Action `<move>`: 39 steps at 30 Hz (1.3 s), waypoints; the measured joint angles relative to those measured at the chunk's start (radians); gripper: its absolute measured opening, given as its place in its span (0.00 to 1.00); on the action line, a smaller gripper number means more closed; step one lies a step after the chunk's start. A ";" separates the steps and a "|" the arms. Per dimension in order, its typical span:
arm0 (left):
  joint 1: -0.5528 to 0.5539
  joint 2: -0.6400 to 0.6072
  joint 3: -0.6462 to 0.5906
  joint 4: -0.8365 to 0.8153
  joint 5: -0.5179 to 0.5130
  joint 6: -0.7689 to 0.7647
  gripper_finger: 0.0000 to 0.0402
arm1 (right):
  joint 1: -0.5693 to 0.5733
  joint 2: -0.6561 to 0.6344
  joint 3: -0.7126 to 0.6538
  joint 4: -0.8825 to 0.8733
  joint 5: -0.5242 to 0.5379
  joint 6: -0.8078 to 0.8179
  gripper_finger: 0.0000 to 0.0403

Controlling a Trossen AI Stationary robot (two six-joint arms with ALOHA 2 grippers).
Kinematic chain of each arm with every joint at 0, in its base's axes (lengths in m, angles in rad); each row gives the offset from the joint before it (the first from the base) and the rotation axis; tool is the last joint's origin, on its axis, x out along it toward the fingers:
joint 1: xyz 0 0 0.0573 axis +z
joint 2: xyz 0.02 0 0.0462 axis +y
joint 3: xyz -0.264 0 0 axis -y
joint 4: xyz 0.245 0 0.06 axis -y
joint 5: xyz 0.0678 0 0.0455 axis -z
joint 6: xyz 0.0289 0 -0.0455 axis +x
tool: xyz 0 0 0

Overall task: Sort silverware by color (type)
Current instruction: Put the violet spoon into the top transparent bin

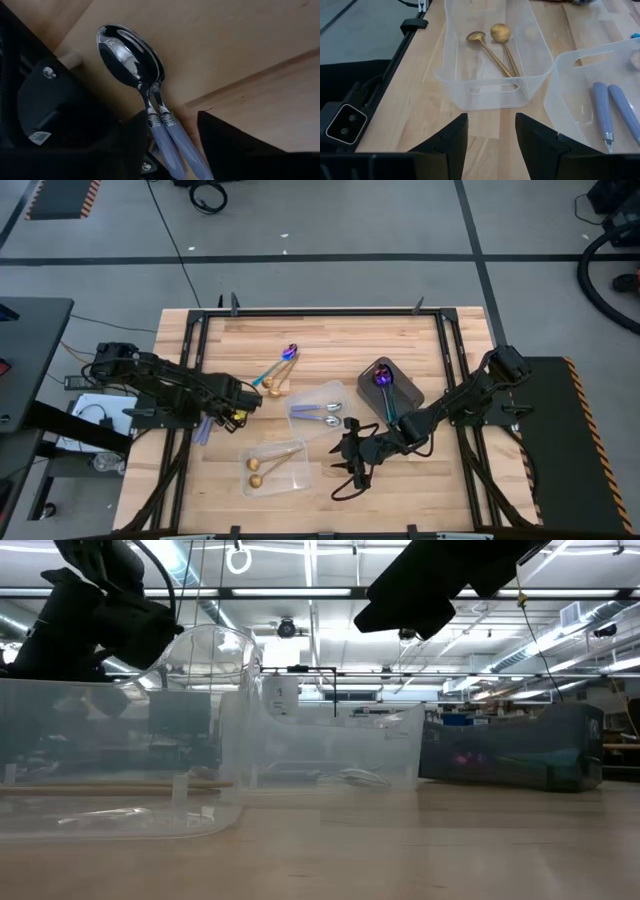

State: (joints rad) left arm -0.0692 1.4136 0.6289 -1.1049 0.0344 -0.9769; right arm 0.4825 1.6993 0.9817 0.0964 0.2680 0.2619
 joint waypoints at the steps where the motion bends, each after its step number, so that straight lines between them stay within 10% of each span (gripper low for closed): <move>1: 0.011 0.000 0.000 0.001 0.002 0.006 0.48 | 0.002 0.000 0.000 0.001 0.000 0.000 0.43; 9: 0.101 0.009 -0.077 0.079 0.087 0.013 0.55 | 0.026 0.000 0.000 0.001 -0.006 -0.016 0.43; 24: 0.037 0.021 0.012 0.317 0.143 -0.063 0.28 | 0.096 0.000 0.000 -0.092 -0.063 -0.031 0.43; 39: -0.061 0.020 0.105 0.179 0.104 -0.123 0.24 | 0.163 0.000 0.000 -0.113 -0.058 -0.029 0.43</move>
State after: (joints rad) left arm -0.1300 1.4338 0.7337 -0.9255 0.1380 -1.1001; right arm 0.6453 1.6993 0.9817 -0.0170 0.2102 0.2333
